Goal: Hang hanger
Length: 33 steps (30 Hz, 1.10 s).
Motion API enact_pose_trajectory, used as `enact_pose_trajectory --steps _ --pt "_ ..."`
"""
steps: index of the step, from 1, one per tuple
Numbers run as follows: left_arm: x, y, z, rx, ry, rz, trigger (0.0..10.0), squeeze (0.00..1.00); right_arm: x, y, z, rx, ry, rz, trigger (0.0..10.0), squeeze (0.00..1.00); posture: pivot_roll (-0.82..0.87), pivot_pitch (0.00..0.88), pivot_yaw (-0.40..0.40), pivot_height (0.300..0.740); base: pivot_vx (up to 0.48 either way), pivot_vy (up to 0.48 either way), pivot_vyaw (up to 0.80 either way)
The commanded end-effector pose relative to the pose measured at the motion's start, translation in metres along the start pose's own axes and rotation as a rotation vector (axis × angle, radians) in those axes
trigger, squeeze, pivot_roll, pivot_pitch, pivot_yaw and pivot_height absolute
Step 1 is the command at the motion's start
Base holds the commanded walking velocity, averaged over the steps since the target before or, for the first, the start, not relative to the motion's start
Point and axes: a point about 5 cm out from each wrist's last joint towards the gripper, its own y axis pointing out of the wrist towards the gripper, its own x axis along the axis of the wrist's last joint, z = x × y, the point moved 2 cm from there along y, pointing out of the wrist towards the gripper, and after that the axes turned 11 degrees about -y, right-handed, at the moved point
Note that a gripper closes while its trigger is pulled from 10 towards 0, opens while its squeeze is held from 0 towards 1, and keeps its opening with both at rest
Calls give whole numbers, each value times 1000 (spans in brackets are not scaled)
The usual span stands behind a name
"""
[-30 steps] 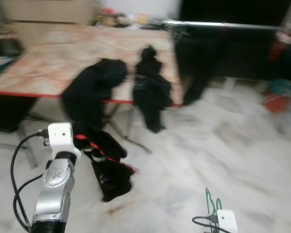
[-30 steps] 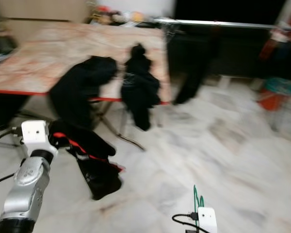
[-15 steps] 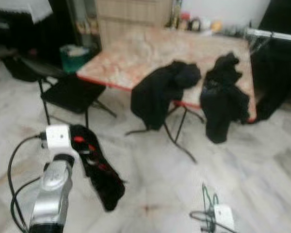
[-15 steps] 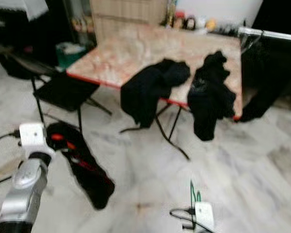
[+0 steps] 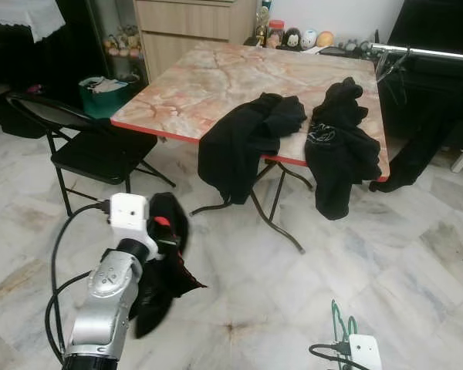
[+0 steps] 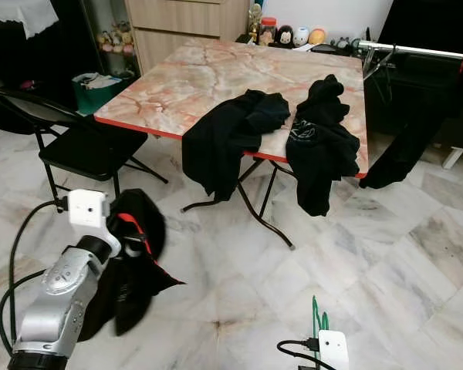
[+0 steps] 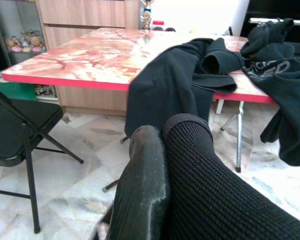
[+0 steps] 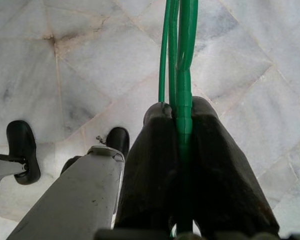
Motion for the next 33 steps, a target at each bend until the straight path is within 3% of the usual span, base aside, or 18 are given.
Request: enact_pose_trajectory --steps 1,18,25,33 --pt "10 -1 2 12 16 -36 10000 0 2 0 -2 -15 17 -8 10000 0 168 0 -22 732 0 0 0" --pt "15 -1 2 31 29 -62 10000 0 4 0 -2 -28 44 -20 10000 0 165 0 -17 732 0 0 0" --pt "15 -2 2 35 28 -63 10000 0 4 0 -2 -24 34 -17 10000 0 167 0 -19 732 0 -332 0" --pt "15 -3 3 41 21 -63 10000 0 4 0 -3 -21 22 -15 10000 0 171 0 -25 732 0 0 0"
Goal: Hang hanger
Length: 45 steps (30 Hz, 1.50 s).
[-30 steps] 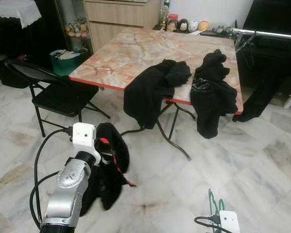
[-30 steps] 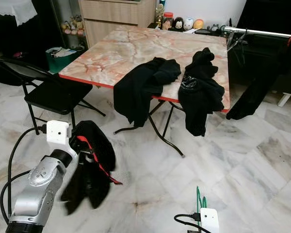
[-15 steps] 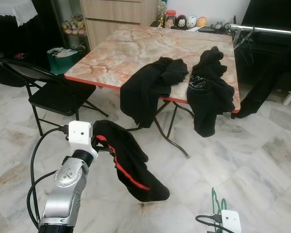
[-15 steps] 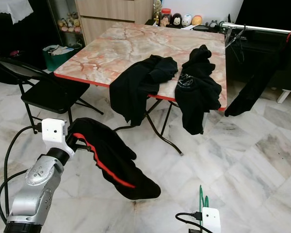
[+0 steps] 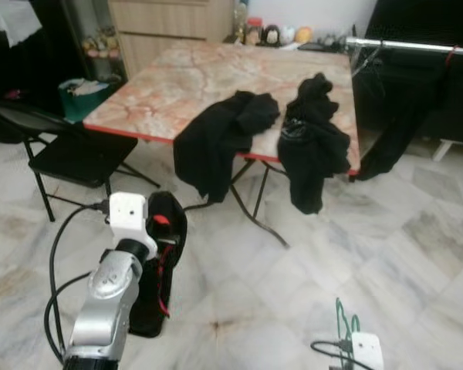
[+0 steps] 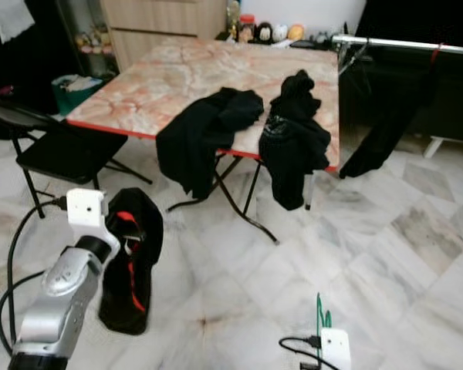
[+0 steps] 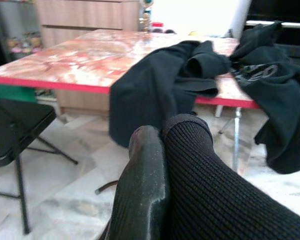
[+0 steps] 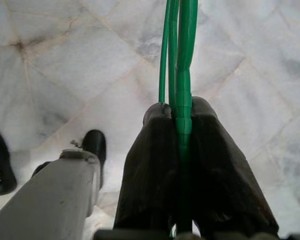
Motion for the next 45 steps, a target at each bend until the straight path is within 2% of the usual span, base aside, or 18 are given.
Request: enact_pose_trajectory --steps 1,10,16,25,39,45 --pt "9 -1 0 -5 24 -33 10000 0 4 1 5 15 -2 -9 10000 0 172 0 -26 732 0 0 0" --pt "10 -1 4 17 12 -42 10000 0 4 0 4 16 -11 -7 10000 0 171 0 -25 732 0 0 0" --pt "12 -1 6 23 15 -49 10000 0 3 0 5 16 -7 -5 10000 0 172 0 -23 732 319 0 0" --pt "13 0 5 18 9 -55 10000 0 2 0 5 16 -2 1 10000 0 171 0 -23 732 334 0 -618" --pt "15 0 6 24 8 -62 10000 0 3 1 4 12 -10 4 10000 0 174 0 -25 732 334 0 0" --pt "17 0 6 23 9 -65 10000 0 3 1 4 13 -13 7 10000 0 174 0 -25 732 334 0 -662"
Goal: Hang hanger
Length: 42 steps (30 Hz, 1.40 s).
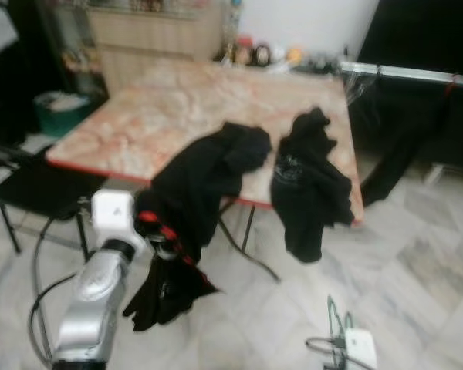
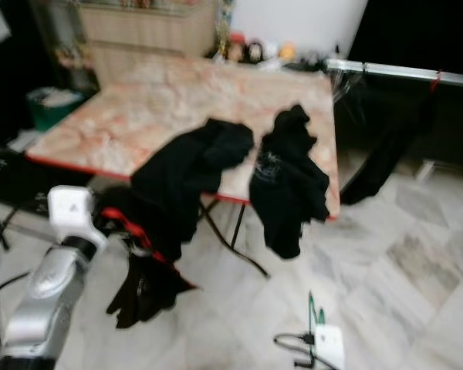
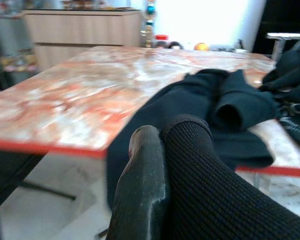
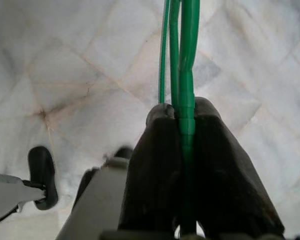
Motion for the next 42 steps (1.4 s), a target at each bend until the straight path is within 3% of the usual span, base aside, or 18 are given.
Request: enact_pose_trajectory --steps 1,11,14,16,18,19,20,22,25,29,30,35,40,42 --pt "7 5 -14 -47 -12 -34 10000 0 -9 -1 -13 -28 1 24 10000 0 175 0 -26 732 334 0 -694" --pt "20 8 -15 -54 -6 -66 10000 0 -8 -1 -12 -24 -7 17 10000 0 177 0 -26 732 335 0 -139" --pt "35 13 -20 -76 1 -100 10000 0 -8 -1 -13 -24 -11 19 10000 0 177 0 -26 732 335 0 0" --pt "65 26 -27 -108 11 -167 10000 0 -8 -1 -13 -24 -15 20 10000 0 181 0 -27 732 337 0 0" --pt "79 32 -30 -119 28 -196 10000 0 -7 -1 -12 -24 -19 20 10000 0 185 0 -26 732 337 0 0" --pt "98 40 -34 -141 22 -249 10000 0 -7 -1 -12 -23 -19 20 10000 0 188 0 -27 732 337 0 0" --pt "98 40 -34 -141 22 -249 10000 0 -7 -1 -12 -23 -19 20 10000 0 188 0 -27 732 337 0 0" --pt "150 69 -35 -146 77 -350 10000 0 -7 -1 -12 -19 -23 20 10000 0 199 0 -29 732 334 0 0" --pt "180 88 -39 -172 74 -422 10000 0 -6 -1 -11 -15 -27 20 10000 0 209 0 -27 732 334 0 0" --pt "192 98 -41 -173 98 -443 10000 0 -6 -1 -11 -14 -28 20 10000 0 207 0 -25 732 334 0 0" --pt "204 108 -44 -173 108 -459 10000 0 -6 -1 -11 -14 -27 21 10000 0 206 0 -22 732 334 0 0" --pt "227 128 -44 -141 104 -464 10000 0 -6 -1 -11 -14 -31 23 10000 0 206 0 -22 732 332 0 0" --pt "214 138 -47 -169 148 -375 10000 0 -7 -1 -11 -10 -33 26 10000 0 201 0 -17 732 188 0 0" --pt "173 136 -38 -171 93 -264 10000 0 -9 -1 -11 -6 -37 32 10000 0 194 0 -16 732 0 0 0"
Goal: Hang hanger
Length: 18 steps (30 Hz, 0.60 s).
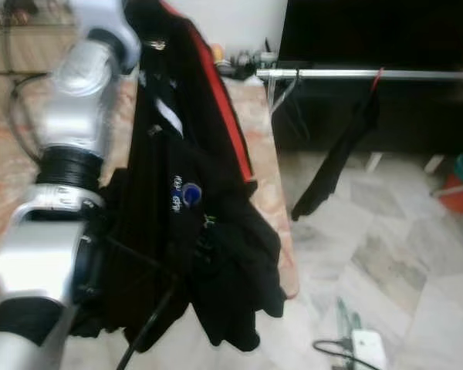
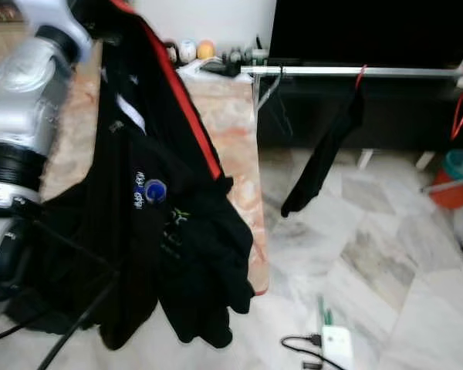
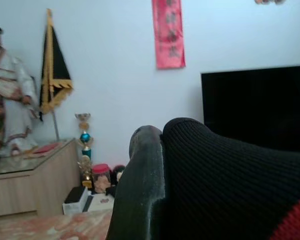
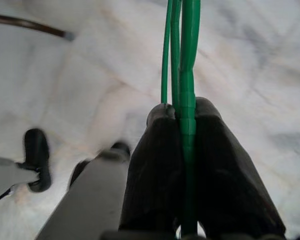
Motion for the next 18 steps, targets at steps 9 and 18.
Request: enact_pose_trajectory --steps 9,18 --pt "-98 -82 -7 -44 -97 311 10000 0 -12 -2 -9 -14 -20 37 10000 0 187 0 -15 732 0 0 0" --pt "-113 -149 -32 -172 -111 497 10000 0 -14 -2 -9 -8 -30 42 10000 0 197 0 -11 732 0 0 0"
